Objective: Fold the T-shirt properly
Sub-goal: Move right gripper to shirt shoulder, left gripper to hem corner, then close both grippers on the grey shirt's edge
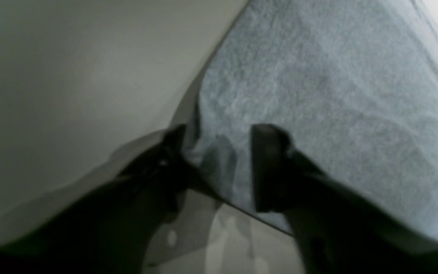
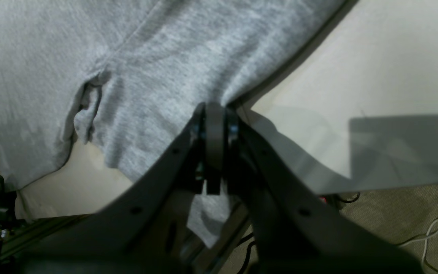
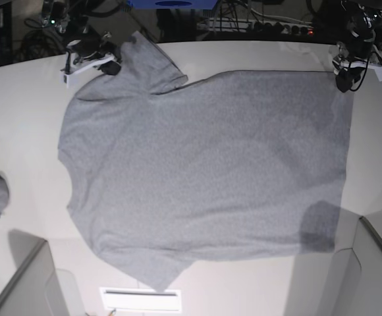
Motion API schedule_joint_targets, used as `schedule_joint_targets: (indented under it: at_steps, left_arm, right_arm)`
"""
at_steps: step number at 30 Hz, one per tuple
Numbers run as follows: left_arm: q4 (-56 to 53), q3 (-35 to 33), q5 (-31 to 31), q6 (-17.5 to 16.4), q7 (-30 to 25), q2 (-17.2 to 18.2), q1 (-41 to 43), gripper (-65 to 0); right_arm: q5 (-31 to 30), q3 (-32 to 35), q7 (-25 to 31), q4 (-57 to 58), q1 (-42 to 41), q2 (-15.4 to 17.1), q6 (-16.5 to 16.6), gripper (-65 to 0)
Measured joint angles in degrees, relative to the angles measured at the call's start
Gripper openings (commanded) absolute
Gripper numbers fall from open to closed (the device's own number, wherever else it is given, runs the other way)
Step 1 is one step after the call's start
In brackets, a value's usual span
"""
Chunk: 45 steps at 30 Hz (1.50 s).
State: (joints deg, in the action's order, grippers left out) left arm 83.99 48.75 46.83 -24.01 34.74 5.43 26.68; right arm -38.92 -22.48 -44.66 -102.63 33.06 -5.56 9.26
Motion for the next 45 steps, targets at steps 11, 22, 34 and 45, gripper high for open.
schedule_joint_targets:
  at_steps: [11, 22, 34, 45]
  left_arm:
    - [2.5, -0.2, -1.6, 0.6, 2.2, -0.1, 1.0, -65.0]
    - [8.6, -0.1, -3.0, 0.6, 2.2, -0.2, 5.0, -65.0]
    - [19.1, -0.3, -11.8, 0.4, 2.4, -1.9, 6.1, -65.0]
    - [22.4, -0.3, -11.8, 0.6, 2.6, -1.7, 3.8, -65.0]
  right_arm:
    - [0.7, -1.5, -1.5, -1.4, 0.1, -0.5, -0.5, -65.0]
    - [1.7, -4.2, -3.2, -5.9, 2.7, -0.4, -1.3, -65.0]
    - [1.7, -4.0, -7.5, -10.6, 2.2, -0.4, -1.2, -65.0]
    - [1.8, -3.9, -10.2, -11.7, -3.1, -0.3, -1.2, -65.0]
